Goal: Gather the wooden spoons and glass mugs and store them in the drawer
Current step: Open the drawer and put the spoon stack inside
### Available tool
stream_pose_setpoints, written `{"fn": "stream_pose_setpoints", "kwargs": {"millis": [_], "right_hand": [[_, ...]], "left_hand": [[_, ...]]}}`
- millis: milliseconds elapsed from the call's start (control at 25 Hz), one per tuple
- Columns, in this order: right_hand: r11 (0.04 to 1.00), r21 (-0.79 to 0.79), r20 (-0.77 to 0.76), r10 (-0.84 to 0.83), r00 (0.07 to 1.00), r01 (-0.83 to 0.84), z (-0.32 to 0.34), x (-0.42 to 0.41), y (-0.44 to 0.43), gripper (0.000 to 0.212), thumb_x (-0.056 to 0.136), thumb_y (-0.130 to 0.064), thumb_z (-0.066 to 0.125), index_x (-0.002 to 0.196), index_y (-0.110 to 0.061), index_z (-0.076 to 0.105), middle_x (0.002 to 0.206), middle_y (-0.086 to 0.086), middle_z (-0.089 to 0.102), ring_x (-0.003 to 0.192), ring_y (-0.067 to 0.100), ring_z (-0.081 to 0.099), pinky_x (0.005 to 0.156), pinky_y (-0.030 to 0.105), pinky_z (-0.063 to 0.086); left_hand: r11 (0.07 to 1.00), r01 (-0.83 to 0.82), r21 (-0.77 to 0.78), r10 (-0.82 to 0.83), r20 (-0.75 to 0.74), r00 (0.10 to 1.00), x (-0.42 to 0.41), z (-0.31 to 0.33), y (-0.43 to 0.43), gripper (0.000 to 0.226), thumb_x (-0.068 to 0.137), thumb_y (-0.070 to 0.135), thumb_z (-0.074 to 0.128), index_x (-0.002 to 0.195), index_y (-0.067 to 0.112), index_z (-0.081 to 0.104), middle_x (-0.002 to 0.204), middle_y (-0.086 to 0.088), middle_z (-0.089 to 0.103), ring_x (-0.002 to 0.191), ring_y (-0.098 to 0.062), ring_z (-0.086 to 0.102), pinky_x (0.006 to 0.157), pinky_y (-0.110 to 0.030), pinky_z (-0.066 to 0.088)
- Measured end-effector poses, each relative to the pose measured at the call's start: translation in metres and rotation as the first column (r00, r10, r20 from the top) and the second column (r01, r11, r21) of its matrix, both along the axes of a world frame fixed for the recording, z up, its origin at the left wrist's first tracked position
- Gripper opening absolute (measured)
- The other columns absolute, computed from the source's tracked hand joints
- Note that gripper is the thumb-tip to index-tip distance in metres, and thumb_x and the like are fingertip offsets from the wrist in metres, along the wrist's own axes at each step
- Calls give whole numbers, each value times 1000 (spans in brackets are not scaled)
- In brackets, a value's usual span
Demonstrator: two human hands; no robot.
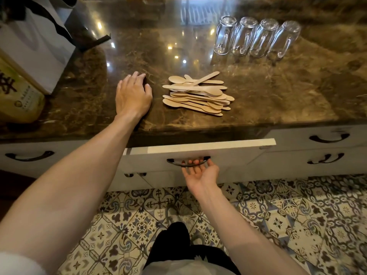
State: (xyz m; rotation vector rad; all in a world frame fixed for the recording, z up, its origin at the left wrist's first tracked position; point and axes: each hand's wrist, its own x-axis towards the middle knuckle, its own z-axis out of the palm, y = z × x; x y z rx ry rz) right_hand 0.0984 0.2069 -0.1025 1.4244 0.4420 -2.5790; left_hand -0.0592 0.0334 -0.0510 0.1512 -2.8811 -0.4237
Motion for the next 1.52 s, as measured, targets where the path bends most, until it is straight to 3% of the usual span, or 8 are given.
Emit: {"fn": "stream_pose_setpoints", "kwargs": {"millis": [80,560,840,1040,1240,1360,1440,1520], "right_hand": [[1000,25,39,10,999,-11,4,17,3,36,96,-27,38,123,-7,52,114,14,59,110,28,54,108,47,35],[998,48,195,41,980,-51,17,129,18,22,95,-18,38,95,-9,58,102,20,60,97,34,57,94,53,46],[996,62,196,56,979,-69,11,170,19,23,94,-15,41,104,-5,60,104,21,62,93,32,59,88,48,49],[980,64,212,170,963,-187,20,174,26,30,95,-14,42,116,2,56,118,25,60,108,36,57,90,46,47],[894,-56,162,447,880,-444,74,186,34,21,76,6,57,92,19,58,102,32,60,102,45,56,78,52,50],[722,35,-179,685,707,-691,137,164,43,31,60,-1,75,90,7,72,85,22,72,77,39,69,55,39,57],[299,686,-153,951,269,-663,156,124,55,48,66,-32,78,112,-26,66,101,-9,70,93,13,67,73,25,56],[-194,962,222,965,140,-191,163,56,65,58,72,-46,72,125,-35,50,118,-21,59,107,-3,54,90,22,48]], "left_hand": [[1000,-1,-3,1,-2,1000,-1,0,0,50,94,34,32,139,14,42,148,-8,40,137,-24,33,116,-42,19],[1000,12,11,-12,-13,1000,2,0,0,49,95,34,34,138,13,43,148,-9,41,137,-25,33,116,-41,18],[999,12,39,-11,-26,1000,2,-1,-1,48,95,34,36,138,13,44,146,-9,43,136,-26,36,115,-41,20],[999,30,38,-27,-87,996,4,3,-2,45,93,31,38,132,11,50,135,-11,53,124,-28,47,109,-42,28],[999,29,45,-25,-79,997,3,2,-3,46,94,32,38,134,10,48,140,-11,50,129,-27,43,111,-42,26],[999,33,39,-30,-73,997,1,1,-5,46,94,32,38,133,11,48,137,-11,52,127,-28,45,112,-44,28],[999,32,40,-30,-68,997,0,2,-5,46,94,33,38,133,11,49,137,-10,52,127,-27,45,112,-43,28],[998,38,41,-35,-67,997,0,4,-5,46,94,32,38,134,10,48,139,-11,50,129,-27,43,112,-43,26]]}}
